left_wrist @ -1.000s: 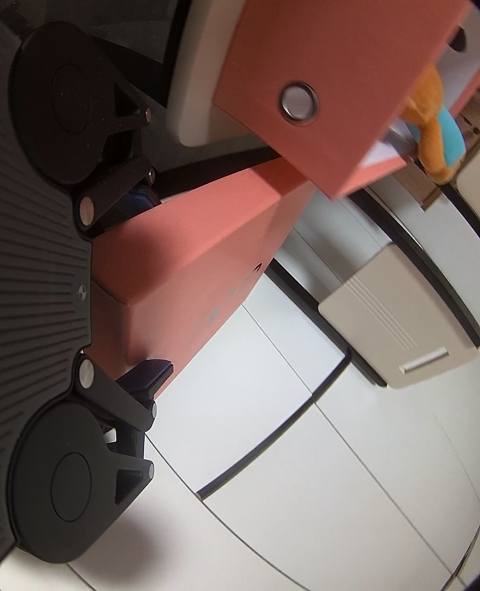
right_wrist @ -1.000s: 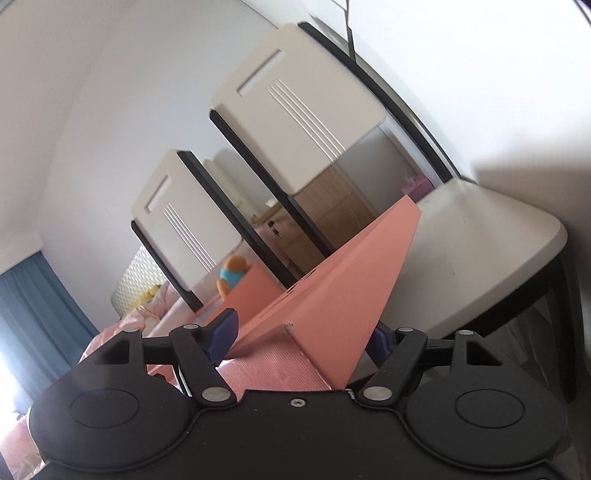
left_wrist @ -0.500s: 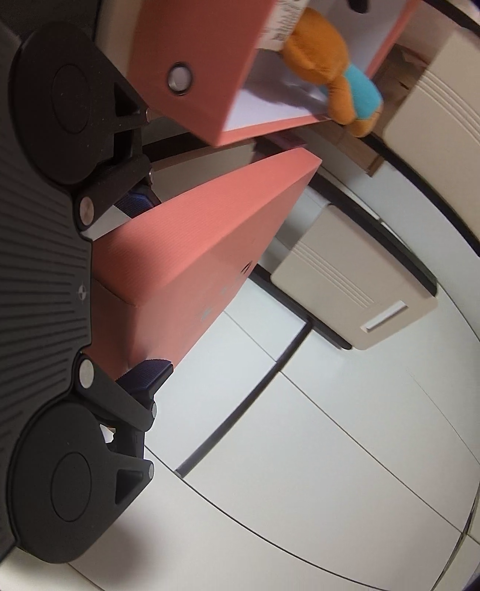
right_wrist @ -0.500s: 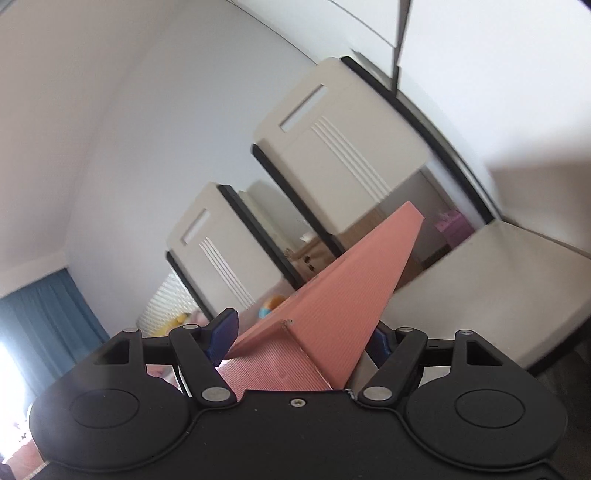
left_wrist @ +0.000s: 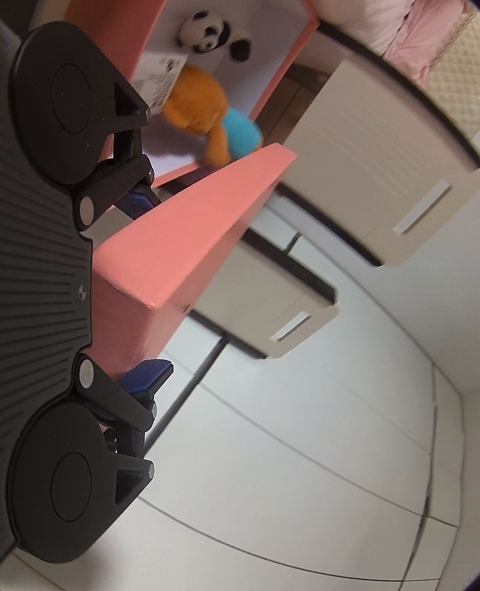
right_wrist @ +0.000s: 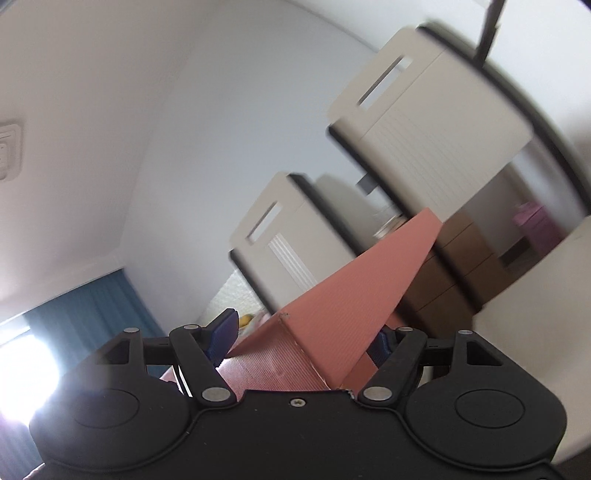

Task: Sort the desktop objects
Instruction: 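Lift and flip the lid with both grippers over the box opening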

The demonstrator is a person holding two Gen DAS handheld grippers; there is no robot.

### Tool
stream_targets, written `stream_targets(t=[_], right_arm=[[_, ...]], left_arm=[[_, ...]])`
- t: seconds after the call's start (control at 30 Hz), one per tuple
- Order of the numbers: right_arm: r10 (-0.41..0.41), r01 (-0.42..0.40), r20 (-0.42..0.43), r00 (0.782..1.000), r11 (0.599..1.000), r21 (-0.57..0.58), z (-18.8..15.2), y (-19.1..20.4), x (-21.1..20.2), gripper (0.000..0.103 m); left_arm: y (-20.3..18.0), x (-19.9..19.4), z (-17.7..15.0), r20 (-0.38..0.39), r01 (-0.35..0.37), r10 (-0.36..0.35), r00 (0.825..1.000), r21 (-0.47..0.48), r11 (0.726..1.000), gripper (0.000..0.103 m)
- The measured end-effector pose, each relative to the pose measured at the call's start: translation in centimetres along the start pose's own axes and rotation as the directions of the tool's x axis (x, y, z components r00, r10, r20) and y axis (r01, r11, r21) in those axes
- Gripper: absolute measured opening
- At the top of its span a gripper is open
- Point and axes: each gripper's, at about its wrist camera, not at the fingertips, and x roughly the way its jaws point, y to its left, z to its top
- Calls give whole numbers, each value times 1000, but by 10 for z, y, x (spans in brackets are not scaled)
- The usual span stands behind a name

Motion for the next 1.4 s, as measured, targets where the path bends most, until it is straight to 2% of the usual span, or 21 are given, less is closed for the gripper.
stream_targets(t=[0.2, 0.4, 0.67, 0.73, 0.83, 0.97, 1.13, 1.2, 1.27, 1.3, 1.37, 1.4], right_arm=[[69, -68, -91, 993, 998, 15, -18, 6, 61, 72], [113, -108, -149, 982, 993, 40, -38, -1, 115, 72], [135, -122, -204, 970, 990, 73, -62, -22, 162, 72], [129, -118, -200, 971, 991, 67, -66, -26, 166, 72], [96, -84, -205, 974, 994, 66, -75, -31, 168, 72], [82, -65, -243, 966, 995, 75, -93, -34, 171, 73], [46, -34, -244, 969, 998, 54, -104, -27, 174, 77], [35, -27, -253, 967, 999, 38, -108, -24, 178, 78], [23, -23, -255, 967, 1000, 6, -111, -18, 181, 81], [20, -25, -263, 965, 1000, -17, -113, -14, 182, 87], [-5, -19, -277, 961, 996, -86, -115, -3, 185, 93], [-11, -21, -286, 958, 994, -107, -115, 1, 185, 96]], left_arm=[[27, -35, 19, 92, -62, 61, 994, 7, 998, 82], [56, -45, 30, 152, -126, 125, 980, -6, 992, 82], [91, -43, 38, 149, -195, 200, 968, -48, 980, 82], [101, -40, 37, 141, -192, 198, 970, -56, 980, 82], [111, -32, 33, 118, -229, 234, 965, -61, 972, 82], [116, -30, 30, 124, -289, 290, 949, -29, 957, 81], [113, -30, 26, 150, -334, 331, 932, -1, 942, 82], [114, -31, 25, 146, -394, 392, 908, -12, 919, 86], [116, -35, 21, 172, -412, 408, 896, -17, 911, 87], [114, -37, 20, 184, -432, 428, 885, -16, 902, 87], [108, -41, 18, 217, -470, 461, 861, -8, 883, 90], [106, -42, 17, 230, -476, 464, 855, -1, 879, 90]])
